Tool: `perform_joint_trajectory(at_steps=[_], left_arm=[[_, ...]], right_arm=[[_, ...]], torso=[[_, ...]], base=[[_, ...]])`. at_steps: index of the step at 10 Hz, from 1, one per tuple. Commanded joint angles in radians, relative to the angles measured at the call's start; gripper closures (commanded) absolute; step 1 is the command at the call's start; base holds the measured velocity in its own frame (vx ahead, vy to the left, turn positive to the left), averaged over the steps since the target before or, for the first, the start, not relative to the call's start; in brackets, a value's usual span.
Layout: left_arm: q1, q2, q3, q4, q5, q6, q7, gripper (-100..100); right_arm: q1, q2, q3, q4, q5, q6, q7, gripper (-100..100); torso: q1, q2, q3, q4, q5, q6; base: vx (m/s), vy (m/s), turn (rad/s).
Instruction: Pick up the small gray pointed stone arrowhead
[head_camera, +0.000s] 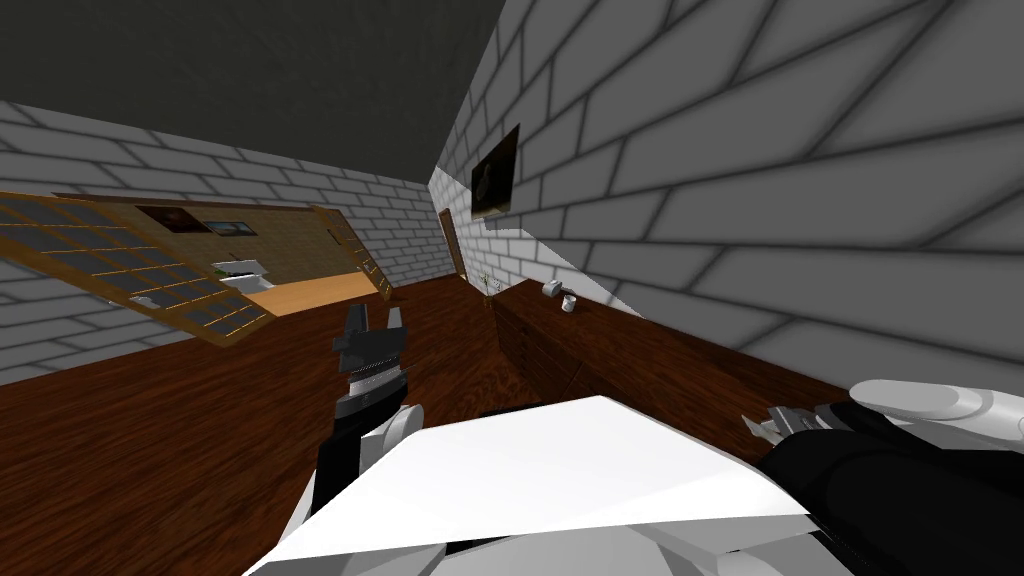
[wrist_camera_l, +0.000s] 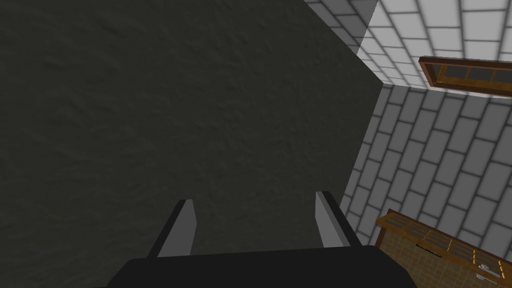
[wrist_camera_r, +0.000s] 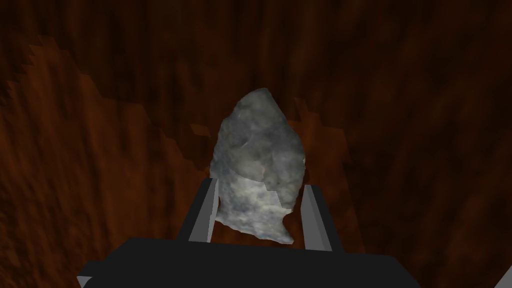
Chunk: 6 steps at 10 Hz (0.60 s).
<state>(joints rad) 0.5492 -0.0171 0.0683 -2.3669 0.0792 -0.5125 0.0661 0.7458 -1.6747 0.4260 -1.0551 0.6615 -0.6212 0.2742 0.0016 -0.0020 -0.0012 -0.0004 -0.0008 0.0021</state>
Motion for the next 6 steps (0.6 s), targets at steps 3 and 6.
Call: perform_joint_trajectory(at_steps=[3,6], left_arm=[[0.000,0.000,0.000,0.000,0.000,0.000,0.000,0],[0.000,0.000,0.000,0.000,0.000,0.000,0.000,0]], right_arm=[[-0.037,-0.019,-0.029,0.014,0.067,-0.057,-0.028,100],[-0.056,-0.017,-0.029,0.025,0.086,-0.073,-0.034,0]], torso=[[0.002,-0.001,-0.001,0.000,0.001,0.002],[0.001,-0.001,-0.001,-0.001,0.000,0.000]], base=[[0.026,0.029,-0.162],[0.013,0.016,-0.039]])
